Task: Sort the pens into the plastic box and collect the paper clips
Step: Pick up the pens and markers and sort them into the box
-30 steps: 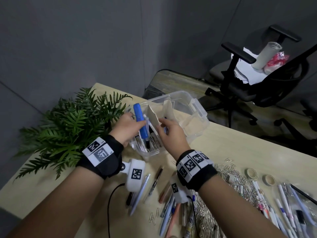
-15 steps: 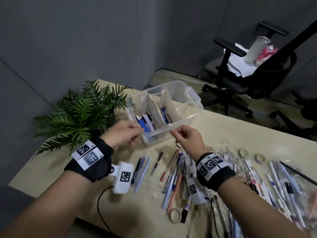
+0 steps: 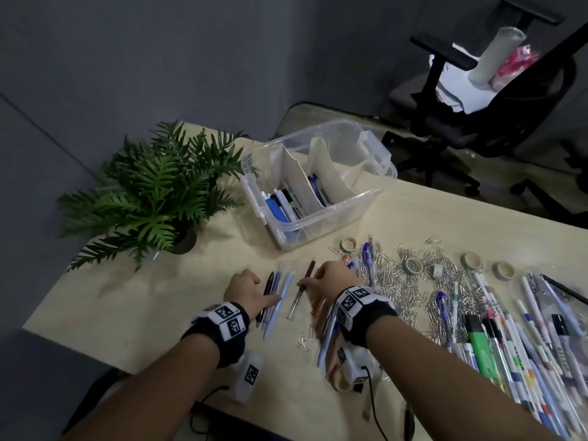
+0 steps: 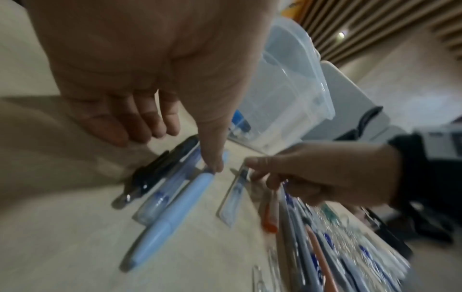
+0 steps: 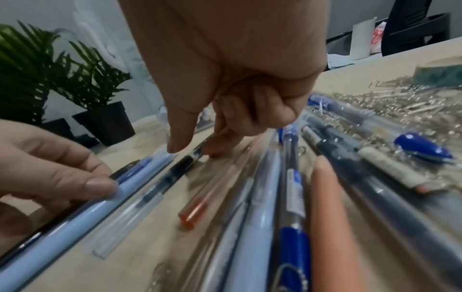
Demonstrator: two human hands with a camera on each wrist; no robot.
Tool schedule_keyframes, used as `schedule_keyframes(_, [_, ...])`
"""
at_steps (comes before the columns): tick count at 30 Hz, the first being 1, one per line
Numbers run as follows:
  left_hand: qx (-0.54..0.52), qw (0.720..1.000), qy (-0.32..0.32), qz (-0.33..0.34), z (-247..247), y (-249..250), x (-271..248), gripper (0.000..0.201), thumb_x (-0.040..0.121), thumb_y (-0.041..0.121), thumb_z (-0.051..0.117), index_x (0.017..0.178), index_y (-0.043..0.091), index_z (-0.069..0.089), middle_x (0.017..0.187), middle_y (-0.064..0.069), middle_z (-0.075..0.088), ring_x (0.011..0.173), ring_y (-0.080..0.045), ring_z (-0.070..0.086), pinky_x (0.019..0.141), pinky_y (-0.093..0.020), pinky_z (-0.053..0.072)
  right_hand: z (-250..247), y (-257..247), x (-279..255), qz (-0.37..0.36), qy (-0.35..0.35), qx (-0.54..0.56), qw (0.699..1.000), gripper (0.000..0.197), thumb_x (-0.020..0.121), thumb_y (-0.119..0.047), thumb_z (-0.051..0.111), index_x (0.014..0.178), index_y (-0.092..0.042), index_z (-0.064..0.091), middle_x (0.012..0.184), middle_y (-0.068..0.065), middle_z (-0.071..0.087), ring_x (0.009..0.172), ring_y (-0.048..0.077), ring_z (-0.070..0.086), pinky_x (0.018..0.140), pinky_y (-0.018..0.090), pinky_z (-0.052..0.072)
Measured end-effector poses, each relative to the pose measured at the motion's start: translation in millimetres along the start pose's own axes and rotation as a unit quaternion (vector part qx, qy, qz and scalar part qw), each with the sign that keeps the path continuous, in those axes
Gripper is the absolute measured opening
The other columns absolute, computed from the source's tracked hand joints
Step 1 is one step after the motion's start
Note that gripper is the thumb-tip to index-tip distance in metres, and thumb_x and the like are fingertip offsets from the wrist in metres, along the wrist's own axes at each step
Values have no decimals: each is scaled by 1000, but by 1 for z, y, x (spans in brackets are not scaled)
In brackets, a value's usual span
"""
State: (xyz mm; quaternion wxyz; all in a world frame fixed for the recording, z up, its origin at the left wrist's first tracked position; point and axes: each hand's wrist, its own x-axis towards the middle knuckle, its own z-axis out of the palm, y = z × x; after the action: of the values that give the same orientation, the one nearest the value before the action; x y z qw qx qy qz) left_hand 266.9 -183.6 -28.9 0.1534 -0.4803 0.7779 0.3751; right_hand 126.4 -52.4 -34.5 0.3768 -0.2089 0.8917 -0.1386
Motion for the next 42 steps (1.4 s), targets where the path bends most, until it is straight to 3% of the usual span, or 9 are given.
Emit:
schedule_keyframes(5, [56, 997, 9, 43, 12, 7, 10, 49, 62, 46, 82, 90, 19, 52, 100, -1, 52, 84, -19, 55, 72, -27, 44, 6, -11, 9, 33, 9, -30, 999, 47, 74, -57, 70, 81, -11, 64, 76, 6, 68, 68, 22, 65, 57, 28, 49])
schedule_keyframes(10, [84, 996, -24, 37, 6, 19, 24, 36, 74, 38, 78, 81, 8, 59, 82, -8, 62, 71, -22, 54, 63, -27, 39, 1, -12, 20, 52, -7, -2, 999, 38, 75, -48, 72, 83, -11, 67, 78, 6, 69, 71, 23, 65, 63, 29, 52])
schedule_keyframes(17, [92, 993, -61, 31, 1, 32, 29, 54, 79, 35, 74, 54, 13, 32, 51, -2, 30, 53, -20, 36, 59, -26, 29, -12, -4, 19, 29, -24, 47, 998, 30, 75, -32, 66, 77, -2, 72, 72, 10, 72, 62, 22, 64, 55, 29, 51])
schedule_keyframes(24, [66, 993, -77, 55, -1, 36, 26, 50, 83, 33, 70, 54, 12, 35, 52, -2, 33, 52, -18, 38, 55, -28, 27, -36, 24, 4, 23, 35, 191, 981, 19, 86, -22, 62, 72, -12, 55, 80, 17, 70, 68, 27, 67, 71, 43, 58])
schedule_keyframes(29, [16, 986, -98, 131, 2, 44, 9, 44, 77, 31, 76, 58, 15, 40, 56, 0, 38, 54, -16, 39, 53, -28, 28, -50, 38, -21, 4, 15, 264, 965, 17, 94, -22, 57, 98, -7, 50, 86, 12, 69, 61, 14, 68, 55, 25, 56])
schedule_keyframes(33, [-57, 971, -122, 197, 4, 65, -10, 31, 75, 26, 79, 66, 11, 52, 57, 6, 45, 50, -6, 41, 50, -20, 33, -52, 37, -37, -12, 12, 305, 952, 30, 93, -34, 57, 111, -11, 48, 86, 12, 67, 59, 17, 62, 56, 32, 57])
schedule_keyframes(36, [-171, 949, -158, 214, 1, 83, -21, 21, 76, 15, 78, 84, 3, 63, 74, -6, 70, 74, -19, 69, 71, -28, 56, -56, 29, -47, -50, 10, 305, 951, 42, 88, -50, 59, 103, -12, 56, 74, 3, 61, 53, 12, 55, 48, 23, 46])
schedule_keyframes(38, [-209, 937, -169, 224, -4, 95, -29, 22, 77, 9, 76, 95, 4, 66, 92, -12, 73, 89, -25, 70, 86, -38, 55, -61, 22, -57, -81, 4, 324, 942, 35, 90, -45, 58, 83, -11, 57, 60, -1, 51, 43, 7, 47, 43, 18, 39])
schedule_keyframes(42, [-215, 937, -141, 235, -14, 113, -39, 14, 77, 11, 76, 85, 16, 66, 82, -5, 73, 78, -16, 70, 72, -26, 54, -71, 11, -61, -104, 41, 376, 920, 32, 93, -36, 58, 80, -7, 56, 61, 6, 52, 48, 16, 49, 49, 24, 43])
